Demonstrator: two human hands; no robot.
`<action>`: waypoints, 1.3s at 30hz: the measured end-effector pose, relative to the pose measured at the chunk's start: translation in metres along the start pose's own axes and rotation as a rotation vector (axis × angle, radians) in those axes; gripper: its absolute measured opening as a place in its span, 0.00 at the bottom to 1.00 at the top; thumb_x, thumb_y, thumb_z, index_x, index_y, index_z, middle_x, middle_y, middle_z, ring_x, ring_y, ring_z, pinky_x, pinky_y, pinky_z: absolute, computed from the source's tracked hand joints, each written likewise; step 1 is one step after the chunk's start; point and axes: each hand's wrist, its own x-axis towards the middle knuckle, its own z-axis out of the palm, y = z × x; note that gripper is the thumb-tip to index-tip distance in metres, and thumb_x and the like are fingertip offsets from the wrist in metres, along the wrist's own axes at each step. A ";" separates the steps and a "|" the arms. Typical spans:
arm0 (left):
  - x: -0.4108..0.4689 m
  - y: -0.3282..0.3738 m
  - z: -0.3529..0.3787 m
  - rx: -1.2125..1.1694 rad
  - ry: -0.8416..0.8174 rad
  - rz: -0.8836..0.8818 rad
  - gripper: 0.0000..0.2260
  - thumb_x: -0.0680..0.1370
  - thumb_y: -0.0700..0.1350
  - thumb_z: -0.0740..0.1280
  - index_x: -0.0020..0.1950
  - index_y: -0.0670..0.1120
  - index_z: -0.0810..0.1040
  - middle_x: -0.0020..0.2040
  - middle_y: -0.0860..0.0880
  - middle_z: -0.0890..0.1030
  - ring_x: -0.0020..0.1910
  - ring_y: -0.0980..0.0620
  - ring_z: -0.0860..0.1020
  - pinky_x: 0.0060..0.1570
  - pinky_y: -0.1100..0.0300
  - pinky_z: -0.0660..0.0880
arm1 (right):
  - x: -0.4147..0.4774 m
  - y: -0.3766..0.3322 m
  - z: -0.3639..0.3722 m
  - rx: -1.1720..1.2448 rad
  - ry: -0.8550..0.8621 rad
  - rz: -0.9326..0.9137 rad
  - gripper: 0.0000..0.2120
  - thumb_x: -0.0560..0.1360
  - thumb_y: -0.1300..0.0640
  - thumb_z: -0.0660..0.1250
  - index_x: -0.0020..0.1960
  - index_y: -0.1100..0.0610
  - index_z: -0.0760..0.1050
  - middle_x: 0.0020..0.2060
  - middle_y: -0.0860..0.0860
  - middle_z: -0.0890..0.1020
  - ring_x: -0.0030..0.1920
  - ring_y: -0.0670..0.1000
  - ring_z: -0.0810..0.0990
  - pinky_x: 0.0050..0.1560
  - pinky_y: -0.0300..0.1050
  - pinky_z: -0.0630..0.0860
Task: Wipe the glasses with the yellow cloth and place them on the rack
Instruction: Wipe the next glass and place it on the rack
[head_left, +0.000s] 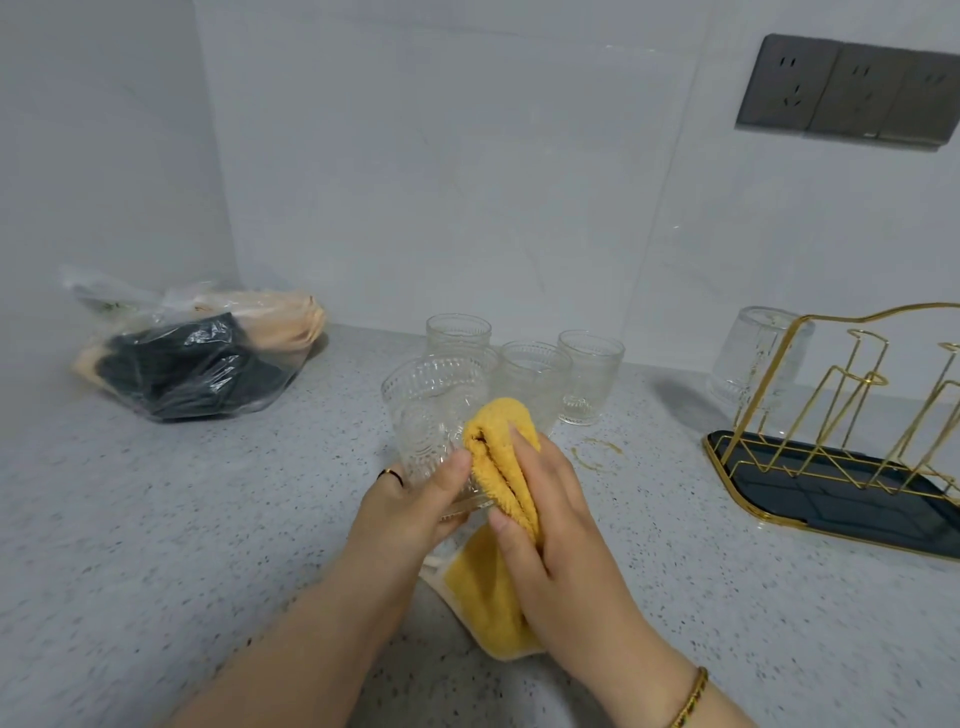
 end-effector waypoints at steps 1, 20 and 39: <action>0.000 0.000 0.000 -0.019 0.016 -0.002 0.37 0.57 0.59 0.74 0.60 0.40 0.74 0.52 0.44 0.84 0.48 0.53 0.83 0.49 0.60 0.79 | 0.000 0.000 0.000 0.013 0.015 0.001 0.23 0.71 0.45 0.51 0.59 0.28 0.44 0.73 0.41 0.51 0.67 0.30 0.46 0.57 0.15 0.42; 0.009 -0.003 -0.007 -0.047 0.006 -0.026 0.35 0.58 0.51 0.75 0.62 0.40 0.73 0.52 0.42 0.83 0.47 0.47 0.83 0.50 0.53 0.79 | -0.001 0.000 0.002 0.185 0.073 0.047 0.17 0.75 0.46 0.56 0.60 0.32 0.55 0.66 0.38 0.65 0.64 0.32 0.62 0.63 0.24 0.58; 0.011 0.001 -0.014 0.013 -0.048 0.080 0.27 0.63 0.51 0.70 0.58 0.38 0.77 0.51 0.40 0.83 0.50 0.45 0.82 0.53 0.50 0.77 | -0.003 -0.003 0.003 0.054 0.118 -0.119 0.25 0.68 0.41 0.52 0.59 0.20 0.49 0.62 0.20 0.51 0.64 0.25 0.51 0.61 0.19 0.50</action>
